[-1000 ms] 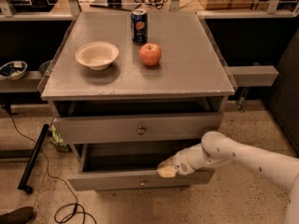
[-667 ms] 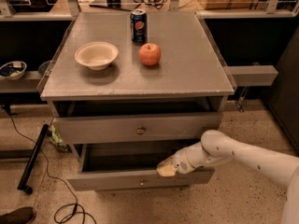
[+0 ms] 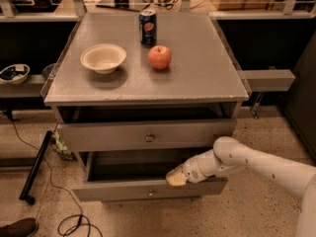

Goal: Open middle drawer

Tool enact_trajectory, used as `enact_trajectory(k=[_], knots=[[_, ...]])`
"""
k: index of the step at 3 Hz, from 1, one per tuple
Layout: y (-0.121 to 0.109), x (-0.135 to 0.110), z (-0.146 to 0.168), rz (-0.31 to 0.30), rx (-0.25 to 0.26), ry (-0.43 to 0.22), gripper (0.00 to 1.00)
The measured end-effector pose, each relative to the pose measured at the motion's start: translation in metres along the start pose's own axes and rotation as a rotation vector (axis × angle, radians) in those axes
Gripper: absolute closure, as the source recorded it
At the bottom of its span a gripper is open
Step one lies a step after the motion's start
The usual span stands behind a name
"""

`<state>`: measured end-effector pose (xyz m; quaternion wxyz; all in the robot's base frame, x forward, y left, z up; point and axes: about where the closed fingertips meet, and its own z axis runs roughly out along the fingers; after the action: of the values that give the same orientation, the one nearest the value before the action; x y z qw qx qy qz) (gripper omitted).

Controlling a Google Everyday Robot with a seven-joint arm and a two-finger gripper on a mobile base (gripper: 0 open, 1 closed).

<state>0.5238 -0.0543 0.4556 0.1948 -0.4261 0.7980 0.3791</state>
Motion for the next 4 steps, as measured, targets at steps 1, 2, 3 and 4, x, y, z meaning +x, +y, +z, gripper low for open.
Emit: enact_trajectory(k=[1, 2, 3, 4], knots=[[-0.0044, -0.0024, -0.0011, 0.0, -0.001, 0.0, 1.0], [-0.002, -0.001, 0.001, 0.006, -0.023, -0.006, 1.0], [-0.0053, -0.0041, -0.001, 0.006, -0.023, -0.006, 1.0], [-0.0053, -0.0041, -0.0009, 0.006, -0.024, -0.006, 0.81]])
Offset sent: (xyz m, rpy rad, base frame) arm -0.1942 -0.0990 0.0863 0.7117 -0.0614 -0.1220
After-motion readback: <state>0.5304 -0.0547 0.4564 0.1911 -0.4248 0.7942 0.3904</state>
